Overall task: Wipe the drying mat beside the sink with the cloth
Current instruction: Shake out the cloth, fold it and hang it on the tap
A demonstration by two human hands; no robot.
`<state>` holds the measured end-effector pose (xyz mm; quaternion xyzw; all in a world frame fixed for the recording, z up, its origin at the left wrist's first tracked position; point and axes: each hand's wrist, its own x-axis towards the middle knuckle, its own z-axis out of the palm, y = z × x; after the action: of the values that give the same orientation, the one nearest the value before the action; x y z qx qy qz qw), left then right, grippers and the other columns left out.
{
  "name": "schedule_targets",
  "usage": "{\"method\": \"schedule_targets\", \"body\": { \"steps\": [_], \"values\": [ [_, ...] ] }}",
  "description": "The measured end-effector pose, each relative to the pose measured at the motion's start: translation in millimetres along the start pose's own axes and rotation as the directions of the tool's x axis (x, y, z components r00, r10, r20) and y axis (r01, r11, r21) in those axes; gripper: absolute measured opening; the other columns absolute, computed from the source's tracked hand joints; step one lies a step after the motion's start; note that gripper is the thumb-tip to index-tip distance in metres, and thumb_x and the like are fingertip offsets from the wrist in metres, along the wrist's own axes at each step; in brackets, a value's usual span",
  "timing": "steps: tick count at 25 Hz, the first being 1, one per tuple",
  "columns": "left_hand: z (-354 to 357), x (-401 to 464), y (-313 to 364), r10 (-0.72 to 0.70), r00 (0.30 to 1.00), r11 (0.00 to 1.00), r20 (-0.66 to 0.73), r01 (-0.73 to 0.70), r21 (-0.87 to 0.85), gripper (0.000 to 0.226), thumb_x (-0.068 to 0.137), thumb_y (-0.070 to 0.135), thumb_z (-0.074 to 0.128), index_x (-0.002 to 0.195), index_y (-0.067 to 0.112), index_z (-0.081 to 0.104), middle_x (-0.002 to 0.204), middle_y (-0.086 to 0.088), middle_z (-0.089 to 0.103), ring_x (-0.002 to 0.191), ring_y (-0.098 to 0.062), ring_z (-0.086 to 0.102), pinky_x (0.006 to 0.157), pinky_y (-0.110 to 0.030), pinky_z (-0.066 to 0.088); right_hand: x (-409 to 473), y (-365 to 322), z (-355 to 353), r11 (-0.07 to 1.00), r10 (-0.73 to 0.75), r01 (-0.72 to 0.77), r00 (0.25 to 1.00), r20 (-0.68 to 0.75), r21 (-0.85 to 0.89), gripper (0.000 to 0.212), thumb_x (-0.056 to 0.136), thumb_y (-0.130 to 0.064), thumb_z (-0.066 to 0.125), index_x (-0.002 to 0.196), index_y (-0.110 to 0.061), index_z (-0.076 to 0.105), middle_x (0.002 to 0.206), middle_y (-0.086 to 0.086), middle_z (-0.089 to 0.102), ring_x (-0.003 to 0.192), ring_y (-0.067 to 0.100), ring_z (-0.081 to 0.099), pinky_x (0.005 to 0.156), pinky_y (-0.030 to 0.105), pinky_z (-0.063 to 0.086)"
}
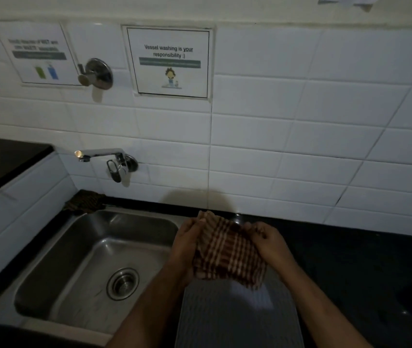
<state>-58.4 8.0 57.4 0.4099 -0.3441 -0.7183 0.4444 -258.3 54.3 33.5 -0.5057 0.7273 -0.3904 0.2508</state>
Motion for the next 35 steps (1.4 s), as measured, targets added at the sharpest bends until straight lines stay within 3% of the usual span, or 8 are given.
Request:
{"method": "schedule_targets", "body": {
  "steps": [3, 9, 15, 18, 20, 26, 30, 35],
  "values": [
    [14.8, 0.6, -7.8, 0.005, 0.996, 1.000, 0.085, -0.005, -0.001, 0.028, 0.095, 0.017, 0.060, 0.113, -0.005, 0.059, 0.105, -0.024, 0.068, 0.092, -0.030, 0.068, 0.080, -0.038, 0.057, -9.6, -1.1, -7.2, 0.966, -0.083, 0.083, 0.996, 0.011, -0.244, 0.025, 0.092, -0.048, 0.059, 0.085, -0.025, 0.067, 0.077, -0.012, 0.058, 0.076, 0.006, 0.060, 0.070, 0.026, 0.044],
    [35.9, -3.5, -9.8, 0.083, 0.982, 0.996, 0.169, -0.074, -0.058, 0.018, 0.096, 0.014, 0.060, 0.106, -0.001, 0.060, 0.105, -0.022, 0.069, 0.098, -0.032, 0.067, 0.088, -0.046, 0.055, -22.7, -35.2, 15.6, 0.948, -0.134, 0.074, 0.975, 0.177, 0.309, 0.023, 0.100, -0.036, 0.051, 0.122, -0.036, 0.058, 0.114, -0.018, 0.060, 0.105, -0.009, 0.060, 0.085, 0.011, 0.048],
    [3.8, -2.9, 18.4, 0.058, 0.997, 0.996, 0.049, -0.055, -0.066, 0.028, 0.090, 0.016, 0.067, 0.110, -0.003, 0.061, 0.100, -0.024, 0.068, 0.084, -0.030, 0.068, 0.068, -0.036, 0.055, -19.3, -50.7, 34.3, 0.932, -0.316, 0.334, 0.939, -0.139, 0.139, 0.024, 0.096, -0.037, 0.063, 0.118, -0.028, 0.059, 0.111, -0.010, 0.057, 0.104, -0.002, 0.058, 0.083, 0.012, 0.047],
    [-12.3, -11.6, 31.9, 0.143, 0.990, 0.986, -0.013, -0.144, -0.080, 0.018, 0.091, 0.012, 0.065, 0.106, 0.004, 0.060, 0.095, -0.020, 0.067, 0.082, -0.027, 0.068, 0.065, -0.035, 0.056, -24.5, -79.4, 44.4, 0.834, -0.415, 0.289, 0.890, 0.188, 0.470, 0.027, 0.098, -0.032, 0.059, 0.122, -0.021, 0.058, 0.108, -0.002, 0.069, 0.098, 0.012, 0.069, 0.080, 0.025, 0.056],
    [-24.4, -15.2, 40.4, 0.177, 0.982, 0.980, -0.063, -0.182, -0.078, 0.012, 0.092, 0.010, 0.063, 0.103, 0.004, 0.059, 0.091, -0.021, 0.066, 0.080, -0.027, 0.068, 0.063, -0.035, 0.057, -18.5, -79.1, 54.9, 0.857, -0.477, 0.352, 0.819, 0.320, 0.375, 0.043, 0.094, -0.027, 0.069, 0.132, -0.031, 0.050, 0.118, -0.006, 0.067, 0.104, 0.006, 0.067, 0.084, 0.023, 0.055],
    [-65.4, -15.0, 43.9, 0.330, 0.931, 0.912, -0.157, -0.271, 0.308, 0.038, 0.084, 0.020, 0.076, 0.102, -0.009, 0.060, 0.089, -0.023, 0.073, 0.071, -0.019, 0.067, 0.052, -0.021, 0.050, 11.0, -72.6, 66.4, 0.916, -0.390, 0.360, 0.902, 0.184, 0.174, 0.015, 0.087, -0.032, 0.067, 0.100, -0.038, 0.071, 0.094, -0.023, 0.073, 0.092, -0.009, 0.066, 0.084, 0.026, 0.055],
    [-62.0, -15.1, 27.6, 0.238, 0.966, 0.955, -0.099, -0.214, 0.207, 0.029, 0.082, 0.027, 0.077, 0.099, 0.004, 0.071, 0.093, -0.016, 0.076, 0.084, -0.024, 0.069, 0.065, -0.026, 0.053, 10.5, -81.3, 62.3, 0.931, -0.362, 0.345, 0.918, 0.162, 0.123, 0.015, 0.099, -0.034, 0.058, 0.099, -0.046, 0.067, 0.095, -0.030, 0.069, 0.095, -0.013, 0.063, 0.087, 0.012, 0.049],
    [-27.6, -20.0, 19.6, 0.179, 0.984, 0.980, 0.019, -0.176, -0.094, 0.033, 0.090, -0.006, 0.061, 0.122, -0.008, 0.055, 0.112, -0.027, 0.070, 0.095, -0.029, 0.072, 0.071, -0.029, 0.059, 1.7, -79.0, 53.2, 0.913, -0.193, 0.063, 0.937, 0.291, 0.404, 0.044, 0.095, -0.053, 0.057, 0.098, -0.013, 0.075, 0.075, -0.010, 0.071, 0.072, 0.007, 0.067, 0.069, 0.031, 0.054]
  ]
}}
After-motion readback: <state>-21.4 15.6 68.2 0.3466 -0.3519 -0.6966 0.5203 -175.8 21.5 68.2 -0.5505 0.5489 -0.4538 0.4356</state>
